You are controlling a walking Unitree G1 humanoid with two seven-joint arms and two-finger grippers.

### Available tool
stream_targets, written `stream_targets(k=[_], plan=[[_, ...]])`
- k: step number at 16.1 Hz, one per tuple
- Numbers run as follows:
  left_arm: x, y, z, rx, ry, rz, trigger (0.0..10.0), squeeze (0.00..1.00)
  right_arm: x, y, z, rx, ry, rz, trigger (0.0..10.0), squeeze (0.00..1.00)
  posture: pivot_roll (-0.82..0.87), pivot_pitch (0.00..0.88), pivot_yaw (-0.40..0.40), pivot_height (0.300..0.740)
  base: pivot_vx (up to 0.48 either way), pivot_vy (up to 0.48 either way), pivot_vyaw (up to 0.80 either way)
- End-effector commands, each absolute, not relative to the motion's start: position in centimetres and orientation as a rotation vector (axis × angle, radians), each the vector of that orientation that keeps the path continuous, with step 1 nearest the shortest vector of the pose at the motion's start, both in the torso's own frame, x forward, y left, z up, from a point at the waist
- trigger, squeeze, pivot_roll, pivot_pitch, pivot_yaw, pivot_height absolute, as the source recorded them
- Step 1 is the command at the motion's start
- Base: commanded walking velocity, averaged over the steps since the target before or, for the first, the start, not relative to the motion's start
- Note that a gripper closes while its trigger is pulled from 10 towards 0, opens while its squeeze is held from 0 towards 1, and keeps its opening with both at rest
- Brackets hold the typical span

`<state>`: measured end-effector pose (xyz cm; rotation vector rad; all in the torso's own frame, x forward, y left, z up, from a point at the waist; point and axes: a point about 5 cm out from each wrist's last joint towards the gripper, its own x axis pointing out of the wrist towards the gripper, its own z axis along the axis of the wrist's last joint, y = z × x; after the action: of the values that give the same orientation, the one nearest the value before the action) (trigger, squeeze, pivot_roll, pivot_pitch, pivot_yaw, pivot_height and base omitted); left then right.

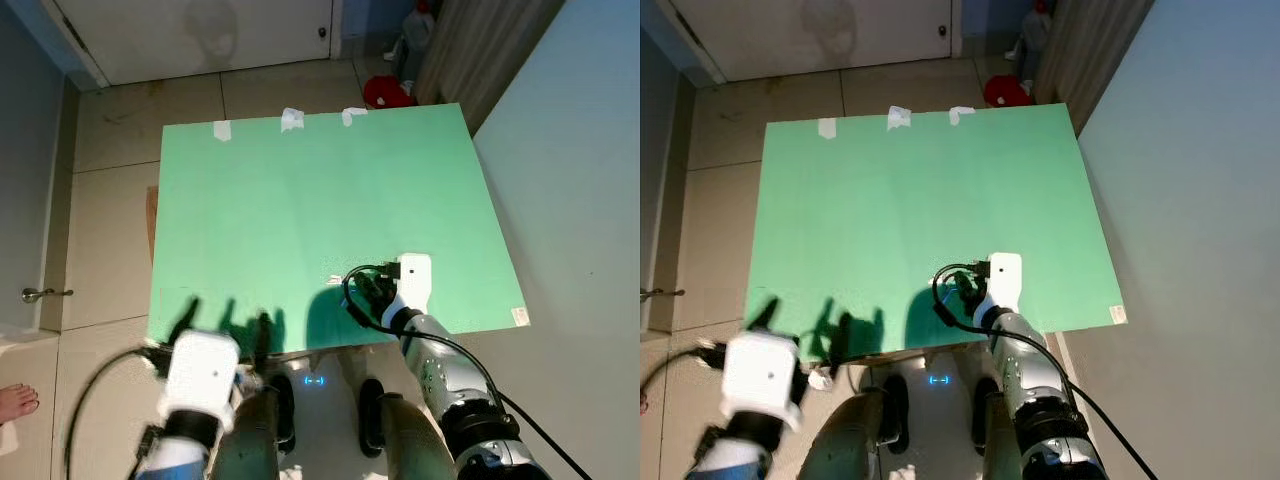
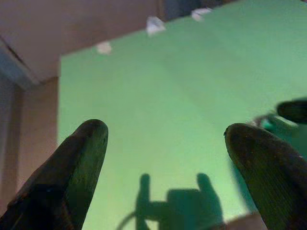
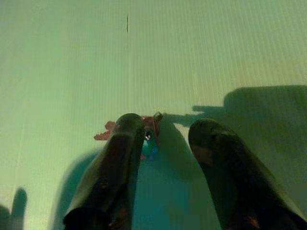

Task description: Hang keys on a hook

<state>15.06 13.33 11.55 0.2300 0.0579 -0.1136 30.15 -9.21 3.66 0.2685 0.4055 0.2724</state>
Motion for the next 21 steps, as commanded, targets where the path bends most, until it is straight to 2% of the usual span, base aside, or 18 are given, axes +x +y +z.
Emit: stream_targets(k=[1, 6, 7, 12, 21], plan=[[14.4, 13.1, 11.3, 0.212, 0.085, -0.137, 10.0, 0.00, 29.6, -9.1, 3.0, 0.275, 0.433, 0.281, 10.0, 1.00, 0.18, 0.344, -0.001, 0.740, 0.000, 0.000, 0.00], [13.9, 13.0, 9.9, 0.139, 0.183, -0.204, 10.0, 0.00, 29.8, -8.7, 3.3, 0.265, 0.439, 0.293, 10.0, 1.00, 0.16, 0.343, -0.013, 0.740, 0.000, 0.000, 0.00], [14.0, 12.7, 10.0, 0.120, 0.188, -0.242, 10.0, 0.00, 29.8, -8.6, 3.3, 0.273, 0.444, 0.301, 10.0, 0.00, 0.16, 0.343, -0.013, 0.740, 0.000, 0.000, 0.00], [14.6, 13.9, 10.4, 0.127, 0.174, -0.196, 10.0, 0.00, 29.8, -8.2, 3.4, 0.290, 0.433, 0.305, 10.0, 0.00, 0.17, 0.357, -0.018, 0.740, 0.000, 0.000, 0.00], [14.4, 13.4, 10.8, 0.132, 0.175, -0.210, 10.0, 0.00, 29.9, -7.2, 3.0, 0.295, 0.457, 0.297, 10.0, 0.00, 0.19, 0.377, -0.008, 0.740, 0.000, 0.000, 0.00]])
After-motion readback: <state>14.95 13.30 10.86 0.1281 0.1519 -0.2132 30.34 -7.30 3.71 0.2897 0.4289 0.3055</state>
